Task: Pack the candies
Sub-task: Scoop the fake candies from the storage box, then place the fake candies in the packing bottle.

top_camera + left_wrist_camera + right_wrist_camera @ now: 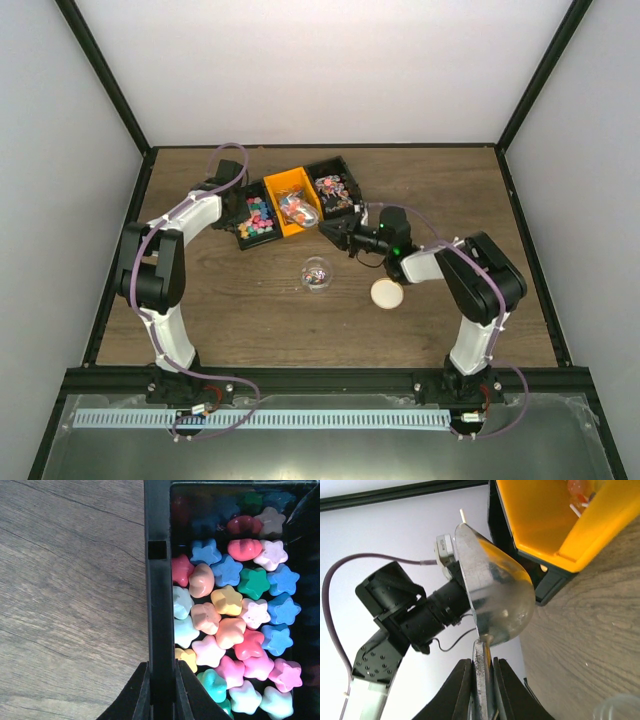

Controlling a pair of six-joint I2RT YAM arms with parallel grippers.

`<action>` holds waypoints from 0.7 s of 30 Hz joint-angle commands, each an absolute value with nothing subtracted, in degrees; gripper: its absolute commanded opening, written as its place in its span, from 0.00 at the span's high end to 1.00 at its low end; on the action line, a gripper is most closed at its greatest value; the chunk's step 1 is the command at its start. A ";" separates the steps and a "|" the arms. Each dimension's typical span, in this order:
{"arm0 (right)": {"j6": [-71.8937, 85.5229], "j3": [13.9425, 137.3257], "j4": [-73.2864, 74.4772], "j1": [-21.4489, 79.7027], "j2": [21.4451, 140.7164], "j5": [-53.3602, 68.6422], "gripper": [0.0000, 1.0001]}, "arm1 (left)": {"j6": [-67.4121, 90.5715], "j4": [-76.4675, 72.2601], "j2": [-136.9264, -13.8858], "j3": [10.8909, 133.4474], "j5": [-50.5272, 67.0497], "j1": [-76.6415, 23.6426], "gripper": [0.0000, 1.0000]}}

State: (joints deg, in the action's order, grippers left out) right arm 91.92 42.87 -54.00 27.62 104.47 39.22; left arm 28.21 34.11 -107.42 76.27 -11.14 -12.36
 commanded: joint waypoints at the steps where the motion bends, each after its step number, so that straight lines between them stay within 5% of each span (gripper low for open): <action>1: 89.30 39.02 -56.84 27.14 99.67 40.83 0.99 | 28.19 35.75 -110.74 74.27 -8.35 -12.57 0.96; 8: 87.28 30.25 -54.08 25.19 89.55 42.37 0.99 | 28.10 35.62 -110.59 74.16 -8.26 -12.57 0.96; 21: 73.17 25.71 -24.03 25.14 69.02 44.88 0.99 | 28.12 35.29 -111.10 74.17 -7.73 -12.56 0.96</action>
State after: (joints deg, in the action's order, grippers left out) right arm 78.65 26.41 -35.42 25.41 73.28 43.35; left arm 28.21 33.63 -107.53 76.27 -10.63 -12.36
